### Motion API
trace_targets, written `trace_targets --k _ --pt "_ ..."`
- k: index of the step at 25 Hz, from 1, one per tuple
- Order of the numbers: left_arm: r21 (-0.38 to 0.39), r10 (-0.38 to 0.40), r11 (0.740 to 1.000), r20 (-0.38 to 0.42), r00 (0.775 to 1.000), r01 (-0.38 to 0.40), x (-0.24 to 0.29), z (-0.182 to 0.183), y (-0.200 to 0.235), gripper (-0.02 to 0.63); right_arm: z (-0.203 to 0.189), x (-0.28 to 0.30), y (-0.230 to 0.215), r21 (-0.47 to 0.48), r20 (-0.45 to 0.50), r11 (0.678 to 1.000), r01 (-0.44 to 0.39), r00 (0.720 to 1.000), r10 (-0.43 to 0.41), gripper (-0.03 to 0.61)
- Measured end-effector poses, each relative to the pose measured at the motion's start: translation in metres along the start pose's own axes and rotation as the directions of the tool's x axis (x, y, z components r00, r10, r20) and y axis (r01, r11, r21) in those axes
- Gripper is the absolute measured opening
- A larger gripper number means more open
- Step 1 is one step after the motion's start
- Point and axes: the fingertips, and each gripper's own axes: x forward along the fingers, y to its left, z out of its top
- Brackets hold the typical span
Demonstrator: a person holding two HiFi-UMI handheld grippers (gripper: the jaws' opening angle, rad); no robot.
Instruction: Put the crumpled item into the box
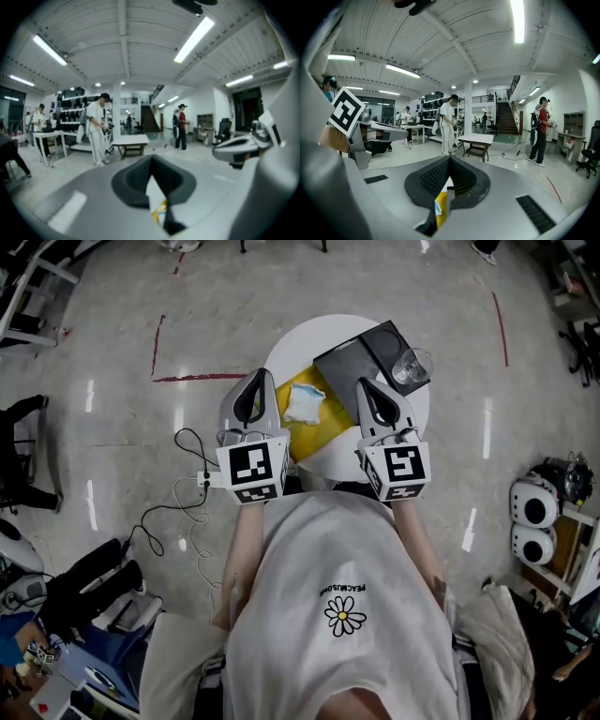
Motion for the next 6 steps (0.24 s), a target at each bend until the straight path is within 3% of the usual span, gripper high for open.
trace_targets --k 6 --pt "0.003 0.004 1.000 -0.003 1.000 -0.004 0.0026 0.0007 0.0011 0.002 -0.0014 0.0032 -0.0009 -0.004 -0.007 1.000 -0.006 1.000 0.006 0.000"
